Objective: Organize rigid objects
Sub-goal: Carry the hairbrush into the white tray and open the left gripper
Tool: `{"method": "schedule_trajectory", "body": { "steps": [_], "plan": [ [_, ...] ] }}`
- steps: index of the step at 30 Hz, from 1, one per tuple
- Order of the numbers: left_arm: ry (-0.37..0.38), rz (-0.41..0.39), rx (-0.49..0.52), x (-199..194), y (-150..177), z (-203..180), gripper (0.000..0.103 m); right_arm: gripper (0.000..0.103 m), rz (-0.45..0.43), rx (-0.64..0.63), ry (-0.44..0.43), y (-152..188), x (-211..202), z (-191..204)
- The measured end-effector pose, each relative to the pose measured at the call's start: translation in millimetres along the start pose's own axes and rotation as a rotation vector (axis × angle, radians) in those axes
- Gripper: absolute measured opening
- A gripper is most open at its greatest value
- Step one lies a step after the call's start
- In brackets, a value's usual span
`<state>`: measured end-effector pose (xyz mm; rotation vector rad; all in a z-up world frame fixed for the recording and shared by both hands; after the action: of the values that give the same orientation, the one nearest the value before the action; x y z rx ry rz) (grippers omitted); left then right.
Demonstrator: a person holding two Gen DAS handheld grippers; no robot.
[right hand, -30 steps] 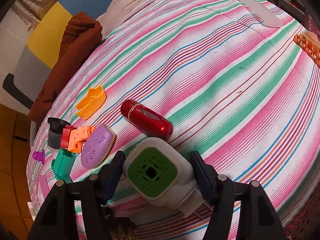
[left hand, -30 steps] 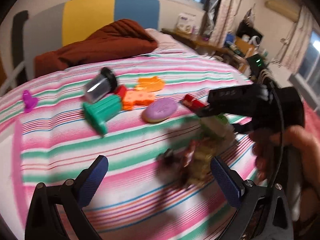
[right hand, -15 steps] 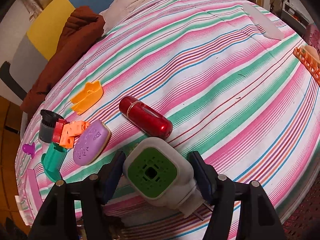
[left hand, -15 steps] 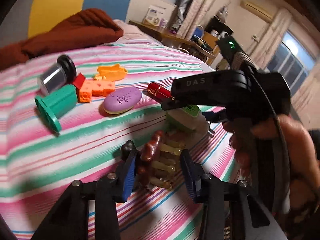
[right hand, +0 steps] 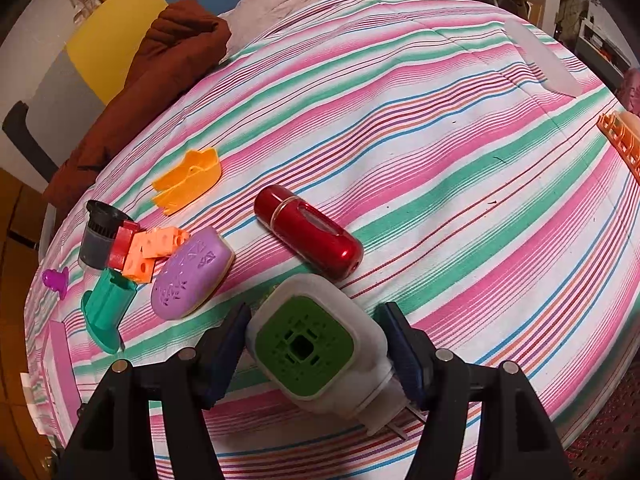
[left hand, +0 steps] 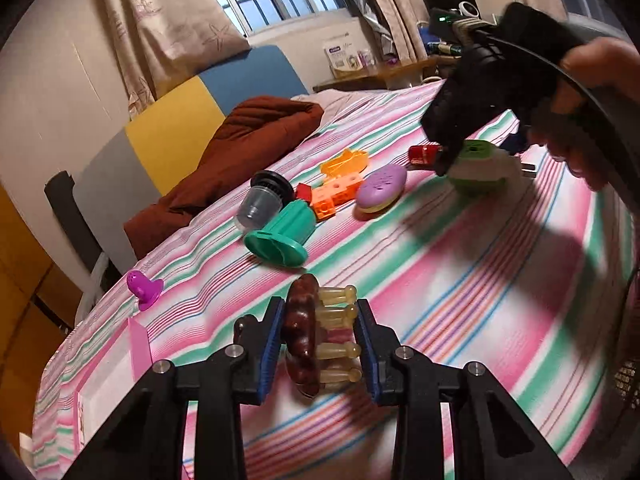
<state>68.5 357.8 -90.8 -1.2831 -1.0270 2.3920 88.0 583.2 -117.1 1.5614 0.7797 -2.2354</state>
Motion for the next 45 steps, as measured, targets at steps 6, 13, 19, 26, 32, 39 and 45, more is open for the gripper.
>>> {"method": "schedule_trajectory", "body": {
  "steps": [6,13,19,26,32,39,45],
  "plan": [
    [0.156,-0.026,-0.277,-12.3,4.1,19.4,0.064,0.068,0.001,-0.011,0.002,2.9,-1.9,-0.1],
    [0.256,-0.006,-0.613,-12.6,29.0,53.8,0.087,0.068,0.004,-0.011,-0.002,3.0,0.0,2.7],
    [0.209,0.066,-0.654,2.0,44.7,62.3,0.061,0.068,0.003,-0.021,0.006,3.6,0.5,4.0],
    [0.22,0.042,-0.559,-8.7,38.9,51.2,0.044,0.068,-0.003,-0.04,0.014,4.2,0.8,6.8],
    [0.266,0.034,-0.634,-20.1,36.7,62.6,0.044,0.067,-0.014,-0.069,-0.001,6.2,-1.6,11.4],
    [0.276,-0.034,-0.708,-44.2,36.5,90.3,0.044,0.067,-0.028,-0.076,-0.063,6.2,-7.2,15.7],
    [0.243,-0.071,-0.786,-58.9,49.5,130.5,0.044,0.067,-0.063,-0.14,-0.119,10.2,-17.2,33.9]
  ]
}}
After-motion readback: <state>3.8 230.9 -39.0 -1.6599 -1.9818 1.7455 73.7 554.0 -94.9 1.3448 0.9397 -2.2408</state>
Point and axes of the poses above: each gripper's, at about its wrist camera, not at the fingertips, and x roughly the way its jaws point, z to its left, y to its underside, the point moved 6 cm from there along x, roughly the way its jaws point, and after that the axes turned 3 degrees about z, right-handed, at the moved point
